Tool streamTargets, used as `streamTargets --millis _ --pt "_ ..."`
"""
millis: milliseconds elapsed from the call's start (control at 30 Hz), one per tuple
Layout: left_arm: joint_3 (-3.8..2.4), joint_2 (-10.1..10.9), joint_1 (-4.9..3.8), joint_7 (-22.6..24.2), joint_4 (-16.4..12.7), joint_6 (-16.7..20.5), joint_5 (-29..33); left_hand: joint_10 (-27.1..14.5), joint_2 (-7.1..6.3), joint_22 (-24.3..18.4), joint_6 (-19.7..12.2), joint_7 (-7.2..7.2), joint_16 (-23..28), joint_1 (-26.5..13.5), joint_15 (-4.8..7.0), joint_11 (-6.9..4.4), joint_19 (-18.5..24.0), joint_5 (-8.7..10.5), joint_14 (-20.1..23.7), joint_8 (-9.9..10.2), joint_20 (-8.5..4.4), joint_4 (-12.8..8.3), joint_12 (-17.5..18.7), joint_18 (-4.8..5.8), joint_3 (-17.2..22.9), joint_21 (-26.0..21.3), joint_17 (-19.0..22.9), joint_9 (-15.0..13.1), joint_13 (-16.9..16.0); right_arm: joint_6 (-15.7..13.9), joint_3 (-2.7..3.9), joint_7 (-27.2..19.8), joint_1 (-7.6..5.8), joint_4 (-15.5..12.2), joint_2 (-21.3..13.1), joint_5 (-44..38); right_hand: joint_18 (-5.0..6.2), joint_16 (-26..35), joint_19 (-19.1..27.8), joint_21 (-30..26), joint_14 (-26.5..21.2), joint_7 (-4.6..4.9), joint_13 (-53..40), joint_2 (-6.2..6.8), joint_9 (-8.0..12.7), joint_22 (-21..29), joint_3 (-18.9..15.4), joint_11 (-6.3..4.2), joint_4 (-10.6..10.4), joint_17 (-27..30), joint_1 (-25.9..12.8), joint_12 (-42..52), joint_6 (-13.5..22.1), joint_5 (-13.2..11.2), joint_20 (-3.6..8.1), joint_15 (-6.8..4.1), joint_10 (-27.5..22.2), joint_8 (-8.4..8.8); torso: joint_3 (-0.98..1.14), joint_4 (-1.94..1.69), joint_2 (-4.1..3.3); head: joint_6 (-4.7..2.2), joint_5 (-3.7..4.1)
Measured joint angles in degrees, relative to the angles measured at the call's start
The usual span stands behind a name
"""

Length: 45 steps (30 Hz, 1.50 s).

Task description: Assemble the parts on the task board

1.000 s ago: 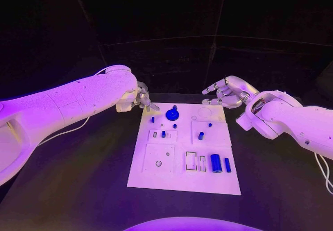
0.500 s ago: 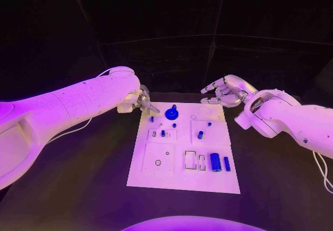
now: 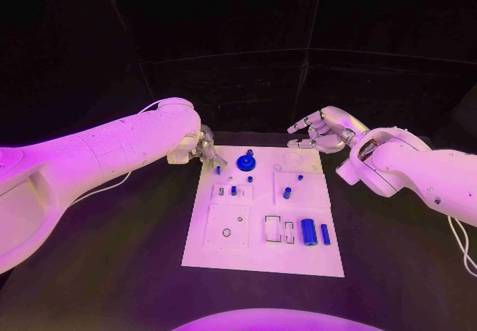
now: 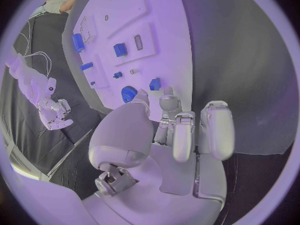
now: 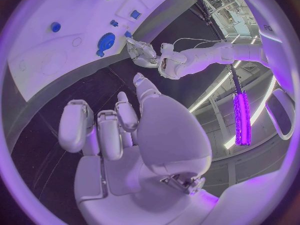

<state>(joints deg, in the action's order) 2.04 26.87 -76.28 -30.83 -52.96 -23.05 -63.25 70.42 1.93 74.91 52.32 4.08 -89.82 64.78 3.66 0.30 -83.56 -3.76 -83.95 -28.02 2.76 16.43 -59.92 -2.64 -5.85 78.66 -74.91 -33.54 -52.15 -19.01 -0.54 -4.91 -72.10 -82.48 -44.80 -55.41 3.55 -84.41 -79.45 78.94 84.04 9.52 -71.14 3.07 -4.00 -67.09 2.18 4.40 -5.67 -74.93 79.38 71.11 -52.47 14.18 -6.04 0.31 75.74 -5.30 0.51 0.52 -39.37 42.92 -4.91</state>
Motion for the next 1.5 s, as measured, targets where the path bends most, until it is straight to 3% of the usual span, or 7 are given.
streamTargets --millis 533,800,1100,1333,1500 --pt "0.15 -0.2 0.46 0.0 0.0 -0.5 0.0 0.2 0.78 0.0 0.2 -0.20 0.0 1.9 0.00 -0.22 -0.2 0.00 0.0 -0.4 -0.20 -0.2 -0.2 0.00 -0.2 0.2 0.0 0.4 -0.1 0.0 0.00 0.0 0.00 0.0 0.0 0.0 0.00 0.0 0.0 0.0 0.0 0.00 0.0 0.00 0.0 0.1 0.0 0.00 0.0 0.0 0.0 0.0 0.0 0.0 0.00 0.00 0.0 0.00 0.01 -0.02 -0.01 0.23 0.31" --pt "0.16 -0.2 0.51 0.0 -0.4 -0.2 0.2 0.4 2.45 0.0 0.4 -0.41 0.0 4.9 0.00 -0.42 -0.2 -0.23 0.0 -0.7 -0.20 -0.8 -0.6 0.00 0.5 0.2 0.0 1.0 0.0 0.0 0.00 0.1 0.00 0.0 0.1 0.0 0.00 0.0 0.2 0.0 0.0 0.00 0.0 0.00 0.0 0.1 0.0 0.00 0.0 0.0 0.0 0.0 0.0 0.0 0.20 0.00 0.0 0.00 -0.02 -0.04 -0.01 0.29 0.32" --pt "0.17 -0.2 0.55 0.0 -0.6 0.4 1.0 0.4 4.46 0.0 0.4 -0.40 0.0 12.4 0.21 -0.83 -0.4 -0.23 -0.2 -1.1 -0.40 -5.1 -0.6 0.00 4.9 0.2 0.0 1.6 0.5 0.0 0.00 0.1 0.00 0.1 0.2 0.0 0.00 0.0 0.2 0.0 0.0 0.00 0.1 0.00 0.0 0.2 0.0 -0.21 0.0 0.0 0.0 0.0 0.0 0.0 0.20 0.00 -0.2 0.00 -0.04 -0.04 -0.02 0.33 0.32" --pt "0.17 0.0 0.56 0.0 -0.9 1.2 2.2 0.5 4.48 0.0 0.2 -0.63 0.0 15.1 0.43 -0.94 -0.6 -0.17 0.0 -2.0 -0.58 -7.7 -0.6 0.00 9.5 0.2 0.0 2.0 0.8 0.0 0.00 0.2 0.00 0.2 0.2 0.0 0.00 0.0 0.2 0.0 0.0 0.00 0.1 0.00 0.0 0.2 0.0 -0.21 0.0 0.0 0.0 0.0 0.0 0.0 0.20 0.00 -0.2 0.00 -0.04 -0.04 -0.03 0.57 0.38" --pt "0.17 0.5 0.57 0.0 -1.3 2.0 3.4 0.9 4.45 0.0 -0.1 -0.97 0.0 15.7 0.65 -1.55 -0.4 0.07 -0.2 -2.5 -0.79 -6.4 -0.6 0.01 11.2 0.2 0.0 2.0 1.0 0.1 0.00 0.2 0.00 0.3 0.2 0.0 0.00 0.0 0.2 -0.2 0.0 0.00 0.2 0.00 0.0 0.3 0.0 -0.21 0.0 0.0 0.0 0.0 0.0 0.3 0.20 0.00 -0.2 0.00 -0.04 -0.04 -0.02 0.56 0.31"
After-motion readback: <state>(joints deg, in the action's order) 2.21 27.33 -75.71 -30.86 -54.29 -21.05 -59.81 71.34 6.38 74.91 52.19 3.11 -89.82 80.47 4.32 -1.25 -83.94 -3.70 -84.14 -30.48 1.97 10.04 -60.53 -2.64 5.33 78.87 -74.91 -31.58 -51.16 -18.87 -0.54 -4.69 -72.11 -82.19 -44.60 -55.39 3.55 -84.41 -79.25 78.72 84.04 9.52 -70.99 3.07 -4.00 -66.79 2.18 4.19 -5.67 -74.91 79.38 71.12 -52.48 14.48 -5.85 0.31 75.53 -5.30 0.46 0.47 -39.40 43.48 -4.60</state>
